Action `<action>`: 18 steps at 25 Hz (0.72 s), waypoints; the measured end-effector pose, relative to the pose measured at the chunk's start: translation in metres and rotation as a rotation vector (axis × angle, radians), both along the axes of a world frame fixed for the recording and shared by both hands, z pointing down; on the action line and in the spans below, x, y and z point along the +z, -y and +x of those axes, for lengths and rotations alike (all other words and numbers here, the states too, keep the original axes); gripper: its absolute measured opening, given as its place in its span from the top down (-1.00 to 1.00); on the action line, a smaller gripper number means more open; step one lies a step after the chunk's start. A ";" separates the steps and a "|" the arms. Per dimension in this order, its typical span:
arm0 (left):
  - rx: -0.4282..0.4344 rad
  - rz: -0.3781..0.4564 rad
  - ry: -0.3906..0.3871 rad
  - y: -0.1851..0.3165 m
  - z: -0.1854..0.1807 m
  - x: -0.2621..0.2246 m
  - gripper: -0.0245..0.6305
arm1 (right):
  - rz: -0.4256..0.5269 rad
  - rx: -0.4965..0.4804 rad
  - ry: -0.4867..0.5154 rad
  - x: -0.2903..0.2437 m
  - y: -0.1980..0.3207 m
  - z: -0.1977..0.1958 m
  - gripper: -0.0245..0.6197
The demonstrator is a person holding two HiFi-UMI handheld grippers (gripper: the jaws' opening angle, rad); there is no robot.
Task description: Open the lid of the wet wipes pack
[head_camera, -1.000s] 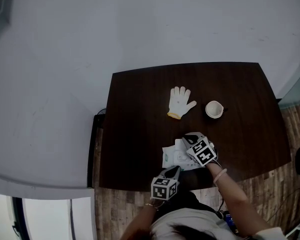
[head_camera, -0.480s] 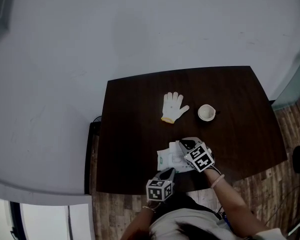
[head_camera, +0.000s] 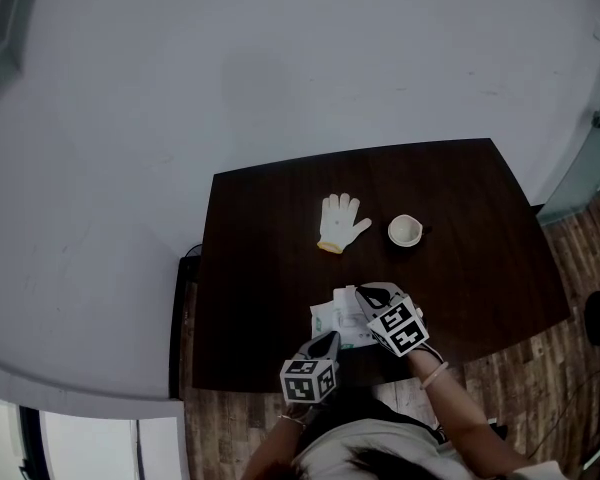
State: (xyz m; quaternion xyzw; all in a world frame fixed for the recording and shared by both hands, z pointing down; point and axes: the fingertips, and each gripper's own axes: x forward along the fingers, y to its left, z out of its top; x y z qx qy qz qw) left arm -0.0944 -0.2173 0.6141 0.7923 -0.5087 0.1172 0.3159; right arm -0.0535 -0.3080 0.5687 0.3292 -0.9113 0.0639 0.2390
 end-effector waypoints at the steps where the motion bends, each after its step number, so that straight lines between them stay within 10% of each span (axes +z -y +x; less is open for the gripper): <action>1: -0.001 0.008 0.002 0.000 0.000 -0.004 0.88 | 0.003 0.003 0.004 -0.003 -0.002 0.002 0.90; 18: -0.026 0.185 0.080 -0.007 -0.005 -0.080 0.88 | 0.098 0.078 0.085 -0.065 -0.043 0.028 0.90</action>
